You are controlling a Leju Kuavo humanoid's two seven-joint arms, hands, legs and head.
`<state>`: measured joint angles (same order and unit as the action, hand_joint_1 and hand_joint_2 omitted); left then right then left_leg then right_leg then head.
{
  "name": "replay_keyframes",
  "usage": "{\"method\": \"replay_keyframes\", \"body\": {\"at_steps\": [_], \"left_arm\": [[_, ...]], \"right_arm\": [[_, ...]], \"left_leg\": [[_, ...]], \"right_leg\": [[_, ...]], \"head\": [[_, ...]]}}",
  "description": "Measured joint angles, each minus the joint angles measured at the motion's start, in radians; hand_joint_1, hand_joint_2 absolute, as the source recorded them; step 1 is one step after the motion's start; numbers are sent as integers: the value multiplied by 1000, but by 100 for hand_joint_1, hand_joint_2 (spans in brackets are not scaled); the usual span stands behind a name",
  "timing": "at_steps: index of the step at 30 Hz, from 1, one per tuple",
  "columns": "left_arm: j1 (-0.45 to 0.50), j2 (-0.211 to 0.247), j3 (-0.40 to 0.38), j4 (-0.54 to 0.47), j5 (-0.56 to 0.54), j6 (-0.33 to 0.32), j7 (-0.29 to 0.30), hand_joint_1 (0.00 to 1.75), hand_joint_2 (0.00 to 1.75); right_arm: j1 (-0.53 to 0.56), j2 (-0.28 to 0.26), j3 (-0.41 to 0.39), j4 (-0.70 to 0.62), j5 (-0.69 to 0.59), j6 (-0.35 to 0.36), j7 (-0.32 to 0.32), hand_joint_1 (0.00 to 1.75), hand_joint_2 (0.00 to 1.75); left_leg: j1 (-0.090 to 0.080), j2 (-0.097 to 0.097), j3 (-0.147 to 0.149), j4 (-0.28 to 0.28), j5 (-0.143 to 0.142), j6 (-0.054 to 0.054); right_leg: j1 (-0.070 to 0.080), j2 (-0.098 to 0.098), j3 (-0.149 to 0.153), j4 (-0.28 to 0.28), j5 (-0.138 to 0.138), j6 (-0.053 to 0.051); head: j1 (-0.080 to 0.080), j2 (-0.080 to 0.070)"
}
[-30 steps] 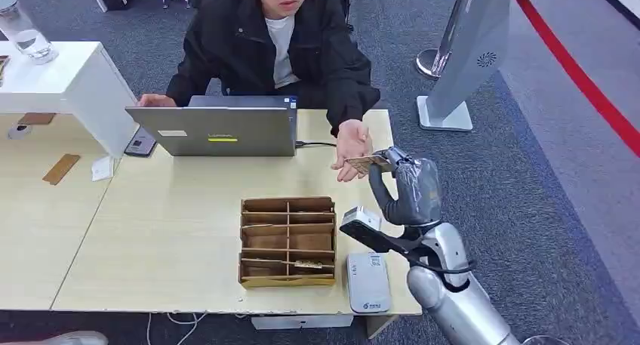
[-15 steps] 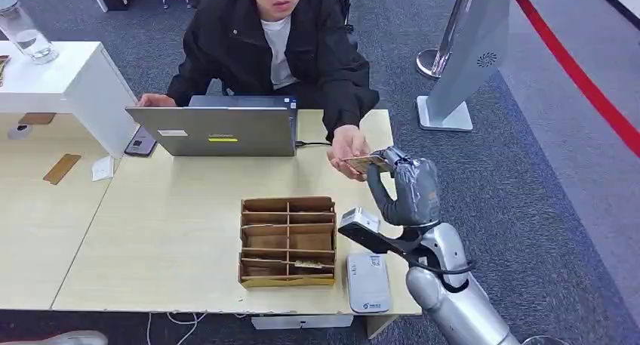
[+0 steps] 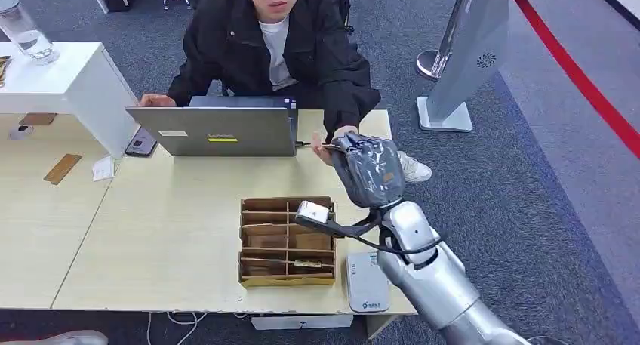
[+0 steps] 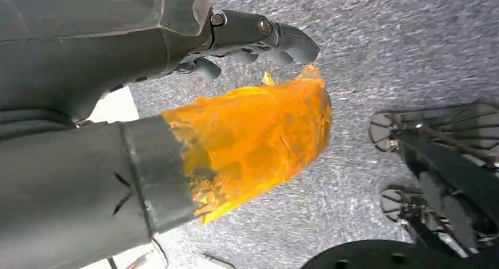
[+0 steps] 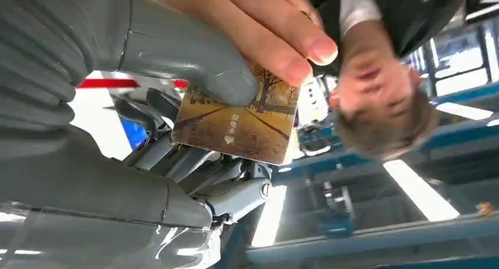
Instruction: Pass the card to the sensor for recognition and then transmit it.
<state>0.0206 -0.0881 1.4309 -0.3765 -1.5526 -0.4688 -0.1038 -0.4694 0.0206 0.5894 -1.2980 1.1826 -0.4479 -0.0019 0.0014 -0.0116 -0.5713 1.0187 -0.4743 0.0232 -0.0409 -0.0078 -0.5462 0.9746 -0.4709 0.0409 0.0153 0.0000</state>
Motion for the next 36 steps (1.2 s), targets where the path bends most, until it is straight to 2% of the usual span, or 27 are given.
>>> {"method": "replay_keyframes", "body": {"at_steps": [1, 2, 11, 12, 24, 36], "left_arm": [[0, 5, 0, 9, 0, 0, 0, 0, 0], [0, 8, 0, 17, 0, 2, 0, 0, 0], [-1, 32, 0, 63, -1, 17, 0, 0, 0], [-1, 33, 0, 64, -1, 17, 0, 0, 0], [0, 38, 0, 78, -2, 36, 0, 0, 0], [0, 37, 19, 79, -2, 29, -3, 0, 0]], "right_arm": [[-12, 9, 6, 24, 0, -1, 1, 54, 175], [-23, 17, 13, 47, 0, -2, 1, 0, 175], [-48, 30, 53, 138, -10, 11, 10, 0, 175], [-48, 31, 55, 141, -10, 11, 10, 0, 0], [-50, 33, 73, 153, -40, 11, 16, 0, 0], [-13, 24, 82, 62, -166, 18, -48, 0, 0]], "left_leg": [[0, 0, 0, 0, 1, 1], [0, 0, 0, 0, 1, 1], [-1, -1, -2, 0, 0, 1], [-1, -1, -2, 0, 0, 1], [0, 0, -2, 0, 0, 1], [0, 0, -2, 0, 0, 1]], "right_leg": [[0, -1, 0, 0, 0, 0], [0, -1, 0, 0, 0, 0], [0, 0, -1, 0, 0, 0], [0, 0, -1, 0, 0, 0], [0, 0, -1, 0, 0, 0], [0, 0, -2, 0, 0, 0]], "head": [[0, 0], [0, 0], [0, 0], [0, 0], [0, 0], [0, 0]]}}
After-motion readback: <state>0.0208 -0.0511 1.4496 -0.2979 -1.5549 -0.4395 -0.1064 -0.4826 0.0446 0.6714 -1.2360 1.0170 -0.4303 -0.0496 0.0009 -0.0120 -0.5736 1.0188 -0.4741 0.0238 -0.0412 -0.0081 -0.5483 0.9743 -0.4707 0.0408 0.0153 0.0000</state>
